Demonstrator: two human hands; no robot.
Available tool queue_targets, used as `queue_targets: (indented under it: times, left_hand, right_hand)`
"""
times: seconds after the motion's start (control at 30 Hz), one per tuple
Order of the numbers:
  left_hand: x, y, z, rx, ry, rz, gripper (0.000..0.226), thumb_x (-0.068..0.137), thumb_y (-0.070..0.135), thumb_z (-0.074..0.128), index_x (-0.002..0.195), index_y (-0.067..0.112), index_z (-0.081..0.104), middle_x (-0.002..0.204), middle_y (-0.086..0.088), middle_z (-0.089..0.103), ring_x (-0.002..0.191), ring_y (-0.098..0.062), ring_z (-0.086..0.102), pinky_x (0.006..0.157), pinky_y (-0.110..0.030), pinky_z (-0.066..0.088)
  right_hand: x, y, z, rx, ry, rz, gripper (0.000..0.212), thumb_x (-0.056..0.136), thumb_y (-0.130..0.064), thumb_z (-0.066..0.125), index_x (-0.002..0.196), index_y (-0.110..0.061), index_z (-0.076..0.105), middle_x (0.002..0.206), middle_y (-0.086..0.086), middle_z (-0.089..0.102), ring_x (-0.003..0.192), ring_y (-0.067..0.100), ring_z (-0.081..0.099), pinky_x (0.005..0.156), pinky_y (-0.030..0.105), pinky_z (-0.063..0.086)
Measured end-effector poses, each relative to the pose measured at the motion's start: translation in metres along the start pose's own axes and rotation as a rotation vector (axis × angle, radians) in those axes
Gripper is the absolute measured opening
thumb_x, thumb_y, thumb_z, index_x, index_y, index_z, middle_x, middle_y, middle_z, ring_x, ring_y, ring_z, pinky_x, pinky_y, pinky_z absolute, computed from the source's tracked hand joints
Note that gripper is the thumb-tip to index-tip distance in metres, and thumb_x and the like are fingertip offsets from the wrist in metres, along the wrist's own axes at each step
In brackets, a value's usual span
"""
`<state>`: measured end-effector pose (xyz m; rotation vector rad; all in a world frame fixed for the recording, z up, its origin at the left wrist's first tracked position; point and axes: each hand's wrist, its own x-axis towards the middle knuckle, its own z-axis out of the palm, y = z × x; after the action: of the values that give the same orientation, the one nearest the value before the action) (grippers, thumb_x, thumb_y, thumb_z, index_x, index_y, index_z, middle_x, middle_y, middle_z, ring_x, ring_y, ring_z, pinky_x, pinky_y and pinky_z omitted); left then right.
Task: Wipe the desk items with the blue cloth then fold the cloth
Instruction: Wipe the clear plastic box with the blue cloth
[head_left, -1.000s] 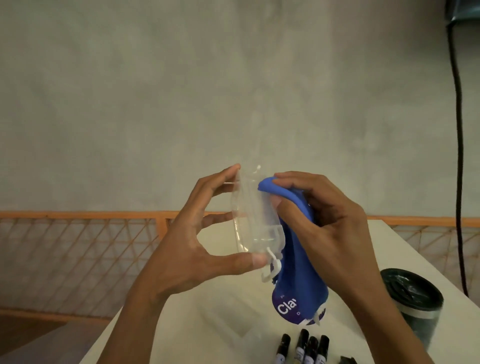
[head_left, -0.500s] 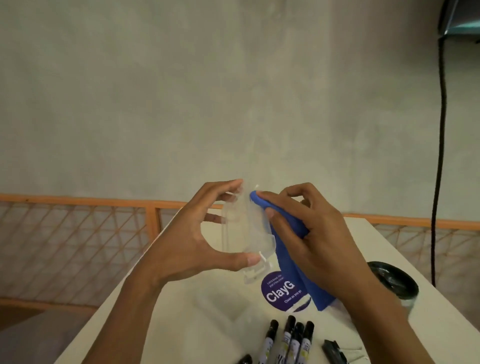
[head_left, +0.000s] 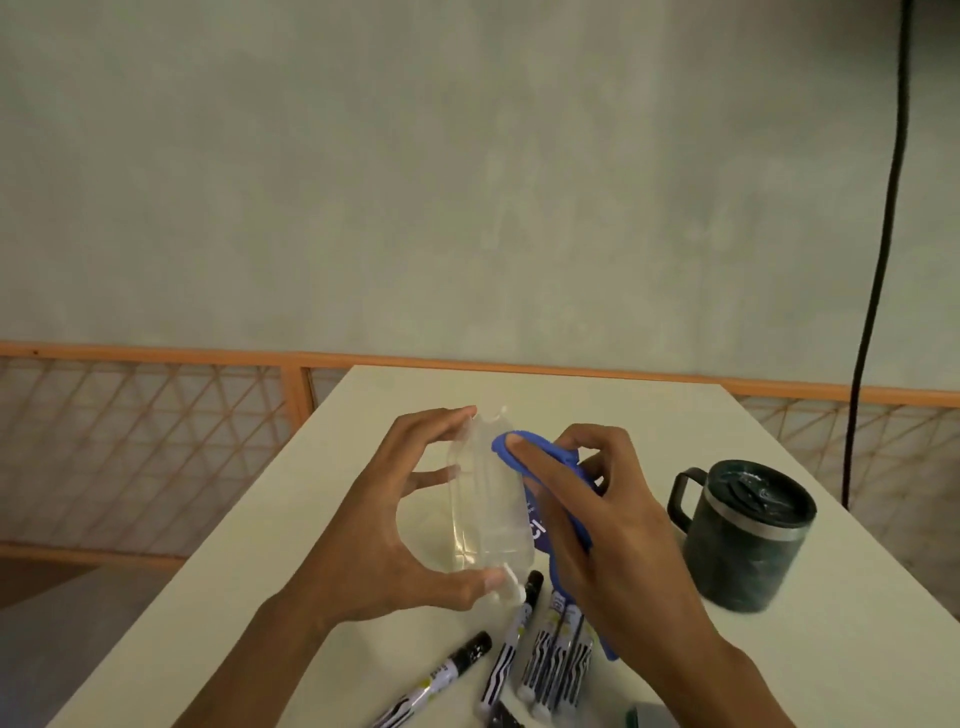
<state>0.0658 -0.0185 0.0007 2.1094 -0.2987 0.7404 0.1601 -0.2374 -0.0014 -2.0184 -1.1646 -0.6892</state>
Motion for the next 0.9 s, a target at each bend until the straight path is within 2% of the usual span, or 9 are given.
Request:
queue_targets:
  times: [0.13,0.23,0.33,0.6,0.77,0.9]
  left_hand:
    - [-0.002,-0.003,0.005,0.018,0.053,0.016,0.119,0.06,0.026,0.106,0.161,0.027,0.042,0.16,0.0,0.042,0.152,-0.025,0.042,0.113,-0.034,0.053]
    - [-0.002,-0.004,0.006,0.032,0.031,-0.001,0.121,0.062,0.027,0.106,0.163,0.03,0.04,0.159,0.004,0.041,0.153,-0.023,0.041,0.116,-0.039,0.052]
    - [-0.003,-0.004,0.008,0.032,-0.009,0.001,0.121,0.062,0.027,0.106,0.164,0.028,0.04,0.157,0.001,0.041,0.153,-0.023,0.041,0.116,-0.042,0.051]
    - [-0.004,-0.01,0.004,0.051,0.003,-0.008,0.117,0.062,0.029,0.105,0.161,0.025,0.043,0.155,0.002,0.042,0.15,-0.022,0.045,0.114,-0.043,0.054]
    - [-0.005,-0.01,0.005,0.051,-0.027,-0.003,0.118,0.06,0.028,0.106,0.16,0.025,0.044,0.155,0.002,0.044,0.149,-0.023,0.045,0.114,-0.043,0.053]
    - [-0.005,-0.012,0.001,0.036,-0.014,-0.016,0.118,0.06,0.028,0.105,0.16,0.023,0.043,0.157,0.002,0.044,0.15,-0.024,0.044,0.114,-0.045,0.054]
  right_hand:
    - [-0.005,-0.005,0.0,-0.043,-0.001,-0.052,0.047,0.107,-0.03,0.049,0.153,-0.033,0.056,0.141,0.0,0.041,0.091,0.01,0.052,0.07,0.021,0.055]
    - [-0.005,-0.003,0.002,-0.057,0.01,-0.045,0.047,0.105,-0.027,0.055,0.152,-0.032,0.056,0.143,0.002,0.04,0.096,0.011,0.05,0.071,0.031,0.061]
    - [-0.005,-0.002,0.003,-0.076,0.039,-0.037,0.051,0.103,-0.02,0.062,0.153,-0.029,0.056,0.142,0.006,0.041,0.098,0.012,0.049,0.07,0.037,0.062]
    - [-0.015,0.003,0.006,-0.07,-0.004,-0.083,0.051,0.103,-0.011,0.069,0.151,-0.027,0.059,0.144,0.006,0.039,0.104,0.015,0.052,0.075,0.04,0.064]
    - [-0.017,0.001,0.004,-0.082,0.034,-0.052,0.057,0.1,-0.012,0.073,0.152,-0.028,0.057,0.145,0.001,0.034,0.107,0.009,0.046,0.076,0.04,0.065]
    - [-0.02,0.0,0.005,-0.067,0.013,-0.095,0.053,0.101,-0.008,0.069,0.151,-0.027,0.06,0.144,0.007,0.039,0.107,0.016,0.05,0.077,0.041,0.063]
